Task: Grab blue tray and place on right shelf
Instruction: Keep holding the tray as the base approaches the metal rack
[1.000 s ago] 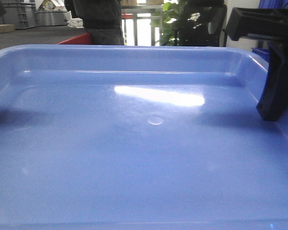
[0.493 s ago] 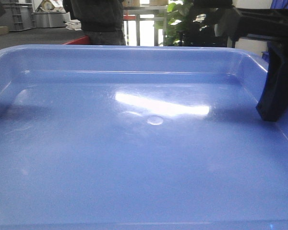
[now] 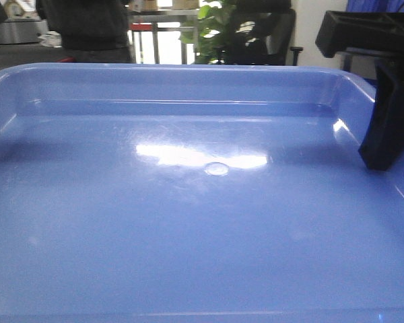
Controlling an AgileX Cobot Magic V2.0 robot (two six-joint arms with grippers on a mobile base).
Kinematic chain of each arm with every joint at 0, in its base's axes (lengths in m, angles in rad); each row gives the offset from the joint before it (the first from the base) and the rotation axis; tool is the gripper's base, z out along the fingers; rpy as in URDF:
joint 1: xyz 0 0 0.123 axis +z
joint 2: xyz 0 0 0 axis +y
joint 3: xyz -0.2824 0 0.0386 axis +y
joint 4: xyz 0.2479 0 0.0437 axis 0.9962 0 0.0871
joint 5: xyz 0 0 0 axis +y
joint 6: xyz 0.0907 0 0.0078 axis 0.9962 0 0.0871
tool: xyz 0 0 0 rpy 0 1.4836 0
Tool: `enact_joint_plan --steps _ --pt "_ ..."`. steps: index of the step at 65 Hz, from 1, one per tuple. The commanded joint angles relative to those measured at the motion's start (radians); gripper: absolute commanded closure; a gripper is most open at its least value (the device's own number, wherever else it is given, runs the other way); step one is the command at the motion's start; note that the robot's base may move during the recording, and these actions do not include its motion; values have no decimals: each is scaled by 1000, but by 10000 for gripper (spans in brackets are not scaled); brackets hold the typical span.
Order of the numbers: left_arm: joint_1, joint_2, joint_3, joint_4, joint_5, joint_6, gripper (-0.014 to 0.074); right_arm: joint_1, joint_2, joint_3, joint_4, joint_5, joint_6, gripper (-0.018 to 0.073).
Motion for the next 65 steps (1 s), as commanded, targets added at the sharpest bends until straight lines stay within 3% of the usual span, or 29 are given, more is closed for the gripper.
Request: enact_joint_plan --steps 1,65 --pt "-4 -20 -27 12 -7 1 645 -2 -26 -28 -33 -22 -5 398" --pt "-4 -20 -27 12 -5 1 645 -2 -26 -28 -33 -23 -5 398"
